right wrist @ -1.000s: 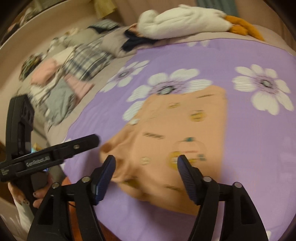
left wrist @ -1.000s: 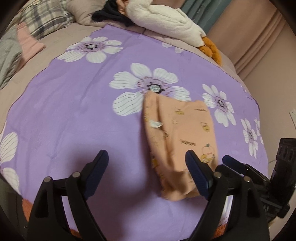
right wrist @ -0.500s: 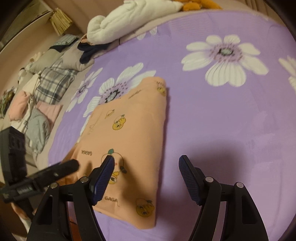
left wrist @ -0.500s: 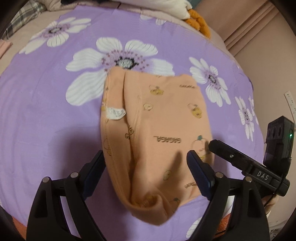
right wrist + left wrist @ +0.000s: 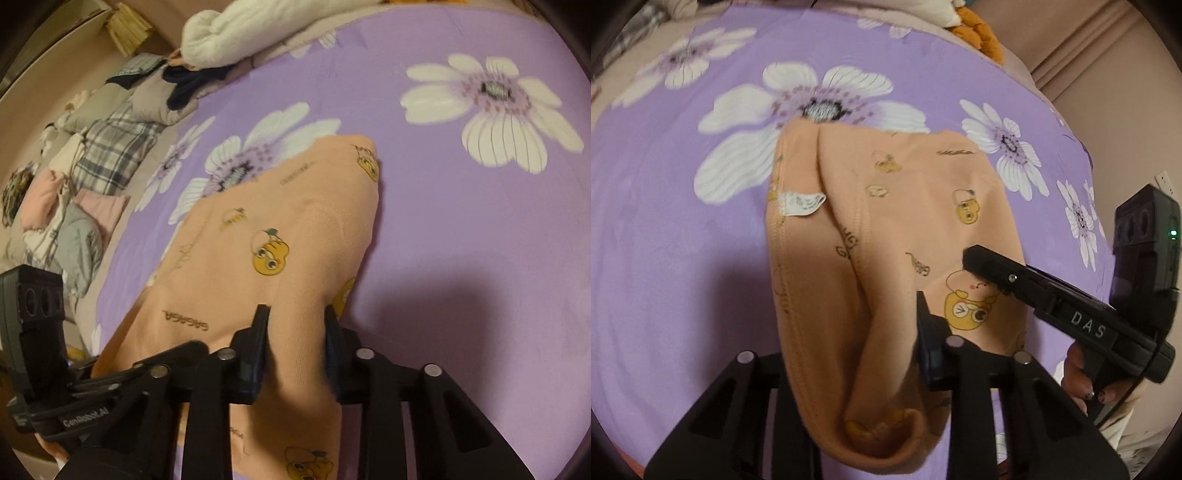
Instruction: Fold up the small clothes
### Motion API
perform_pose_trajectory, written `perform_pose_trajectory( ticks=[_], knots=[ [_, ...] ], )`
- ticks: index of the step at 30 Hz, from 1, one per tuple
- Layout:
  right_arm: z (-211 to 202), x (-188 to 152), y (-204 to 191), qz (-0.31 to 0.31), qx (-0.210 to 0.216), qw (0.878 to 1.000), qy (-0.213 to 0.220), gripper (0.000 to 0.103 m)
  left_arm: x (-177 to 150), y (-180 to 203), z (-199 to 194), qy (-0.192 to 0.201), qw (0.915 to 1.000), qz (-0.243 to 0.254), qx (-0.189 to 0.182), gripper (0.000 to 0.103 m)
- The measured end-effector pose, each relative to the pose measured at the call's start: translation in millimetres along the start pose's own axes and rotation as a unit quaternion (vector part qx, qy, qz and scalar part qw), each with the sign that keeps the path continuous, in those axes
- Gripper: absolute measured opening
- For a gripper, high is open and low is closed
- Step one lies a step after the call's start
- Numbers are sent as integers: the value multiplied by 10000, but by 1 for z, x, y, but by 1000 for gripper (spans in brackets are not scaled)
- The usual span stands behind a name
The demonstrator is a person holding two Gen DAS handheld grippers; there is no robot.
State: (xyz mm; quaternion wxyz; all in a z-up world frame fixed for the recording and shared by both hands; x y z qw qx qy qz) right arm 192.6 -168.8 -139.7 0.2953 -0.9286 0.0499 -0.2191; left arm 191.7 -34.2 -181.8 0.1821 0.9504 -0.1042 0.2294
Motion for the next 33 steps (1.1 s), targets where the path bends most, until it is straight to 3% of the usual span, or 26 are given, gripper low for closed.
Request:
perform_pose_trajectory(
  ticks=[8, 12, 21, 27, 30, 31, 32, 33],
  knots=[
    [-48, 21, -17, -363, 137, 9971, 658, 25, 23, 29, -32, 540, 9980, 317, -46, 28],
    [-61, 30, -14, -421, 111, 9950, 901, 25, 32, 44, -30, 658, 9967, 467, -60, 28],
    [-38, 28, 25, -61, -198, 9974, 693, 25, 23, 50, 16, 217, 9982, 561, 37, 29],
    [-29, 21, 44, 143, -482, 9977, 456, 26, 12, 49, 30, -42, 9975, 676, 210, 36],
    [-37, 23, 50, 214, -697, 9957, 581, 39, 11, 50, 25, -40, 9972, 687, 288, 53],
    [-40, 24, 51, 214, -725, 9952, 629, 43, 12, 50, 21, 14, 9971, 700, 305, 66],
    [-48, 25, 51, 210, -753, 9944, 717, 53, 14, 51, 15, 96, 9968, 719, 322, 76],
    [-53, 26, 50, 199, -754, 9939, 774, 62, 16, 51, 10, 177, 9967, 724, 335, 80]
  ],
)
Point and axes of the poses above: each gripper's, at about its wrist camera, not at the fingertips, and z roughly the way its jaws point, y to its right, x to its top, the point moved 9 cm from there along z, roughly the way its jaws point, and after that the axes turned 13 degrees about z, right-handed, at the moved point
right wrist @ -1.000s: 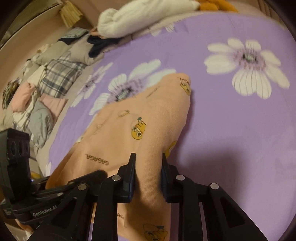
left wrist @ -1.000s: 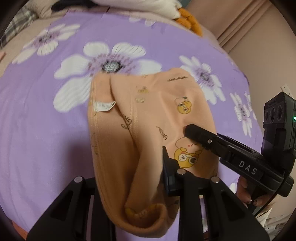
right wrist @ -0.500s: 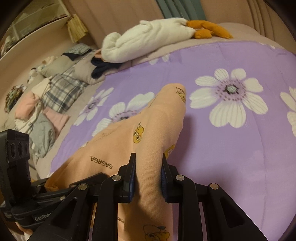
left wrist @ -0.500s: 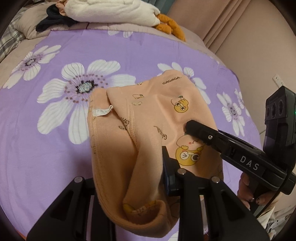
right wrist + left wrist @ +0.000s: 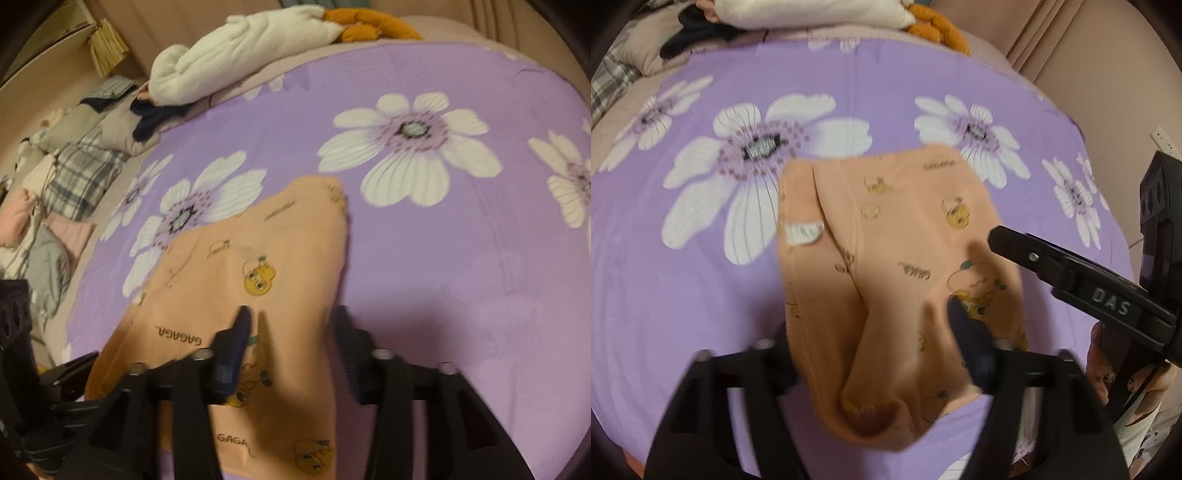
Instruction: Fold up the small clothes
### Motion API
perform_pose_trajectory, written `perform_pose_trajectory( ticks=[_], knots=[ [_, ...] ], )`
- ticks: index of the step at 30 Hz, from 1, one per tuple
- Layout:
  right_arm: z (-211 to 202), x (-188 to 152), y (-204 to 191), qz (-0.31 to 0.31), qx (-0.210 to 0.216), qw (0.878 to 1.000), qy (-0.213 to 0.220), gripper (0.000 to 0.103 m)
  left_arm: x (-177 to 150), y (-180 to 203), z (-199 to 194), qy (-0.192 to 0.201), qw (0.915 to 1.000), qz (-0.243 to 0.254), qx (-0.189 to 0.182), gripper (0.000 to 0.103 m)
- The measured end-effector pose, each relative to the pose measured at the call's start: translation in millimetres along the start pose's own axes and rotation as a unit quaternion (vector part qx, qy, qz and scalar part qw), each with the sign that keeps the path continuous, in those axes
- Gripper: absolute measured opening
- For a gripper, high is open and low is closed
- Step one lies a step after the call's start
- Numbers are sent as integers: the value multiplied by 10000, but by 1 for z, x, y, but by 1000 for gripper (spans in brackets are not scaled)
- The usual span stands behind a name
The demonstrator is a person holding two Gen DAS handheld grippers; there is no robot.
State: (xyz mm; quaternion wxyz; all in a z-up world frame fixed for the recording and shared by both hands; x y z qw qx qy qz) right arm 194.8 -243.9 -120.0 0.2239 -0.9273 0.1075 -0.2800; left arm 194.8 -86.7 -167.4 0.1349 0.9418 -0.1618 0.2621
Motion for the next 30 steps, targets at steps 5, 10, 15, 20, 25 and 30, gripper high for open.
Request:
perform_pose_trajectory(
  ticks=[5, 10, 15, 20, 25, 30],
  knots=[
    [-36, 8, -6, -78, 32, 9992, 394, 77, 10, 1, -32, 338, 9994, -54, 82, 88],
    [-67, 11, -16, -147, 118, 9971, 741, 90, 18, 8, -64, 734, 9972, -2, 107, 103],
    [-93, 9, -23, -266, -47, 9944, 1020, 93, 19, 9, -89, 950, 9952, 38, 225, 103],
    [-116, 8, -29, -316, 1, 9907, 1320, 99, 14, 9, -108, 1045, 9942, 42, 270, 103],
    [-122, 1, -37, -397, -41, 9890, 1423, 102, 7, 6, -122, 1127, 9929, 17, 369, 103],
    [-117, -10, -40, -505, -197, 9884, 1421, 102, -5, 3, -123, 1055, 9933, -70, 459, 103]
  ],
)
Point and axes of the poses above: each gripper's, at about its wrist camera, not at the fingertips, and z roughly the way its jaws point, y to its right, x to its top, the point moved 9 cm from there along z, roughly the way its jaws point, and after that the axes turned 13 degrees about z, right-handed, at the moved point
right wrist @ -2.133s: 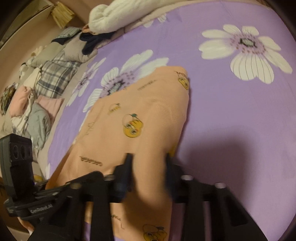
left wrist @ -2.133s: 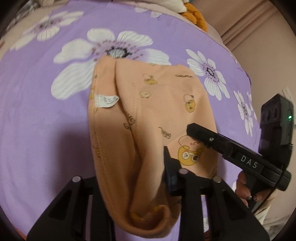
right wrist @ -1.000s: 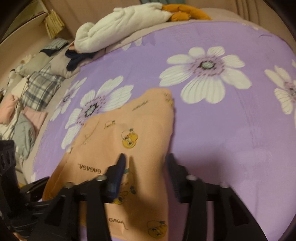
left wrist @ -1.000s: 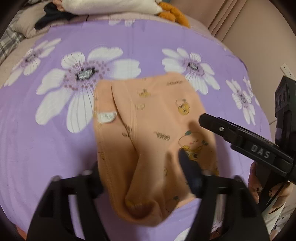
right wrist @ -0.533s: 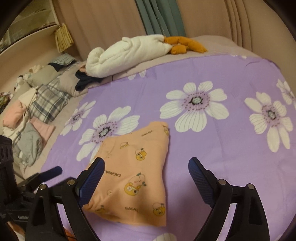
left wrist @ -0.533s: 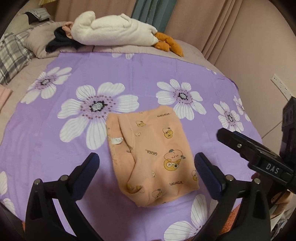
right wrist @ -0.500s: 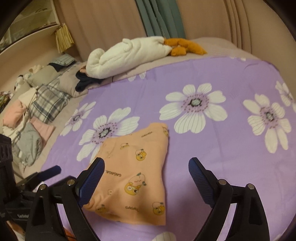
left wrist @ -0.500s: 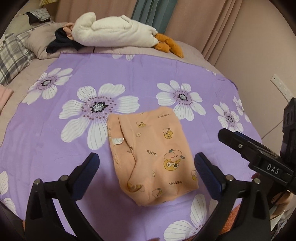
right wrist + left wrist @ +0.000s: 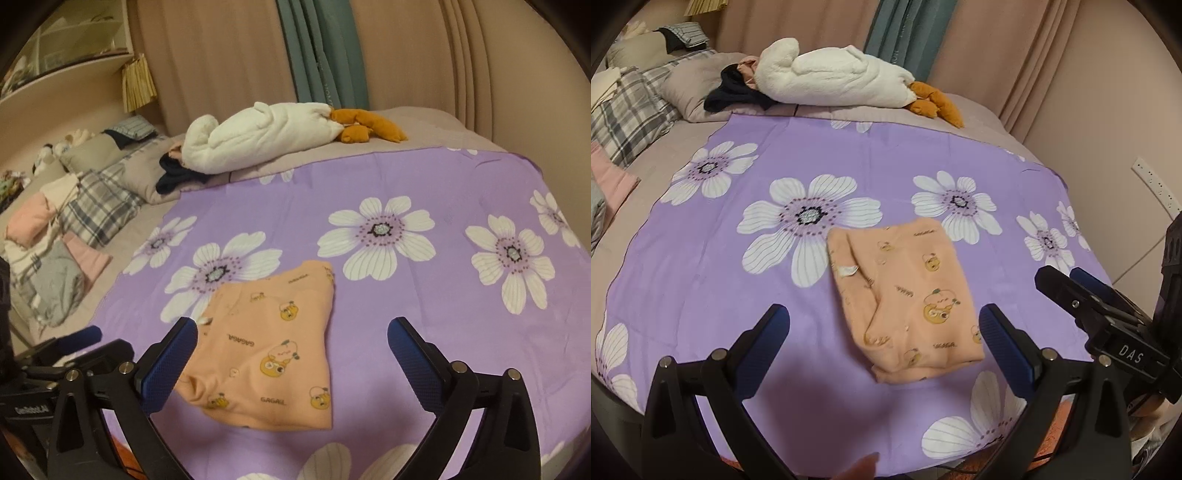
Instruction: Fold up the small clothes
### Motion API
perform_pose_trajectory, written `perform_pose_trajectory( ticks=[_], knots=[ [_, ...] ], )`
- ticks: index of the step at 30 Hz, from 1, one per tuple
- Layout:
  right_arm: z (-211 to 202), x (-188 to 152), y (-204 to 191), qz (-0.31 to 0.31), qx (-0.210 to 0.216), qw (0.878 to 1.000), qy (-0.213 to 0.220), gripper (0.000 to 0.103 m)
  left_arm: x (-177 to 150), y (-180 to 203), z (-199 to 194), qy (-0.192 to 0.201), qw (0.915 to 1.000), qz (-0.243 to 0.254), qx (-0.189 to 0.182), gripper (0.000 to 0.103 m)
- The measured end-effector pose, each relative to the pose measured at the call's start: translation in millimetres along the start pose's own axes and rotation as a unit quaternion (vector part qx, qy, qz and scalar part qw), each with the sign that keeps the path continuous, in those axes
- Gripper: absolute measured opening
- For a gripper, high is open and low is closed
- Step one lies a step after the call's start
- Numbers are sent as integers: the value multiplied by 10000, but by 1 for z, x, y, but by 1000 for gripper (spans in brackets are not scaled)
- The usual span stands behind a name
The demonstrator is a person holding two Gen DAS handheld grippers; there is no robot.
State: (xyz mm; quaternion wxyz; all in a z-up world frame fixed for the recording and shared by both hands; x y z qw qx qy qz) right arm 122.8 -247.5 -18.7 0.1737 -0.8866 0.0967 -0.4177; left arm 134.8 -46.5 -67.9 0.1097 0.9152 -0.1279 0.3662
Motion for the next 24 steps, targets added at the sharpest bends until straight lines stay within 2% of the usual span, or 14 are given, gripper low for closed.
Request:
perform_pose_trajectory(
  ticks=[8, 24],
  knots=[
    [5, -19, -11, -71, 38, 9998, -204, 102, -17, 0, 5, -176, 9998, 12, 36, 103],
    [6, -19, -9, 31, -226, 9995, -202, 102, -23, -16, 9, -224, 9996, -63, 134, 103]
  ],
)
Point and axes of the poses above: each gripper's, at about its wrist camera, not at the fingertips, and z roughly the way its jaws point, y to its right, x to its top, the point moved 9 cm from there along z, roughly the way its jaws point, and after that the axes turned 13 degrees about z, right-handed, at the moved point
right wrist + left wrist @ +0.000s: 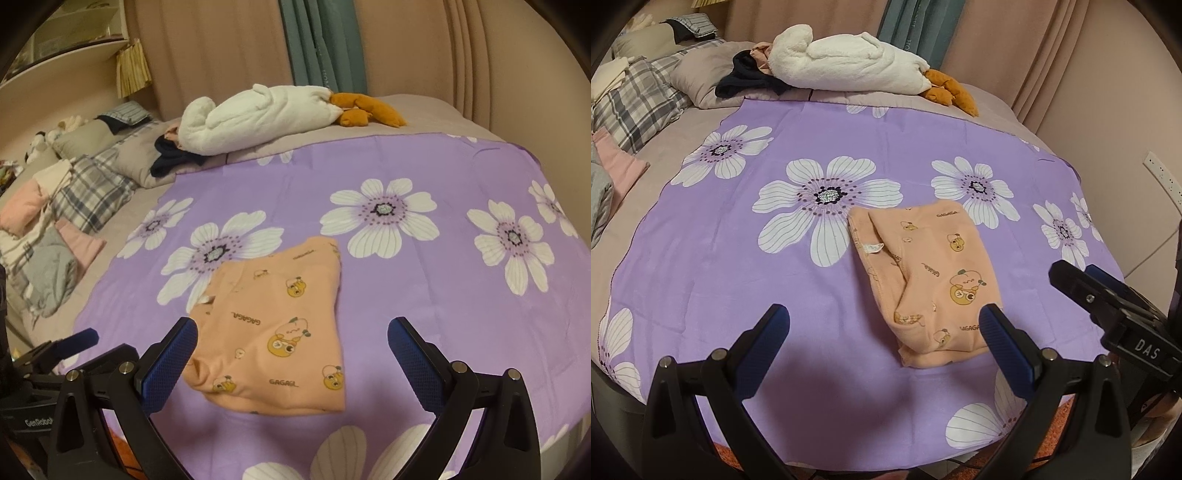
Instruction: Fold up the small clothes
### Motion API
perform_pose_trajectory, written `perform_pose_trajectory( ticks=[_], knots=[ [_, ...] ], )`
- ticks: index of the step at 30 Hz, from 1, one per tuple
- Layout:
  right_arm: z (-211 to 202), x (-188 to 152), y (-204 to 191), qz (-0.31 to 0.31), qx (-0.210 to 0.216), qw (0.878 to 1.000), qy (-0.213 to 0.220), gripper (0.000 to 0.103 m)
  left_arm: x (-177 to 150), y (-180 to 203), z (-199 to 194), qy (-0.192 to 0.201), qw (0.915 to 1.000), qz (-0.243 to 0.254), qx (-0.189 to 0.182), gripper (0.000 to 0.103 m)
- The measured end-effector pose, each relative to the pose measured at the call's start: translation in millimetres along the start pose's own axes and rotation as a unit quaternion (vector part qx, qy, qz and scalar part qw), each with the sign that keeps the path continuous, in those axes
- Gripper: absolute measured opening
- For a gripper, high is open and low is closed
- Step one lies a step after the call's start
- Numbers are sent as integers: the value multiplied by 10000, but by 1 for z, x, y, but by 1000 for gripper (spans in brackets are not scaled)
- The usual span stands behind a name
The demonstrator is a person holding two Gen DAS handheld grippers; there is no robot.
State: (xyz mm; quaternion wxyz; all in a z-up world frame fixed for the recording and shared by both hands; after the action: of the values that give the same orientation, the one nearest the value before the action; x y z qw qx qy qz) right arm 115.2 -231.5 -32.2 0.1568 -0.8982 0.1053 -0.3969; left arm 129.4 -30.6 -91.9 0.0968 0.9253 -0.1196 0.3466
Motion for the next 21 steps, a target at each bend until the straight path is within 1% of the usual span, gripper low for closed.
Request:
perform_pose_trajectory(
  ticks=[7, 15, 21],
  knots=[
    [0, -1, 2, -3, -46, 10000, -7, 102, -2, -3, 4, -76, 10000, -49, 17, 103],
    [2, -2, 7, 68, -89, 9999, -43, 102, -3, 2, 5, -111, 9999, 72, 53, 103],
    [0, -2, 11, 113, -48, 9999, -1, 102, -3, 7, 2, -139, 9996, 165, 158, 103]
  ],
)
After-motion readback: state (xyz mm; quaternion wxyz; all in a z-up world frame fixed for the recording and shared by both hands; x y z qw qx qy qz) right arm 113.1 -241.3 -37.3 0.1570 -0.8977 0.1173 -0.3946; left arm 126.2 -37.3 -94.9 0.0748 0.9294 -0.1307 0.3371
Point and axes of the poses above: each gripper's, at about its wrist camera, not at the fingertips, and z roughly the way its jaws point, y to its right, x to its top, the point moved 9 cm from there along z, roughly the way its jaws point, and after that the axes turned 13 degrees about z, right-handed, at the moved point
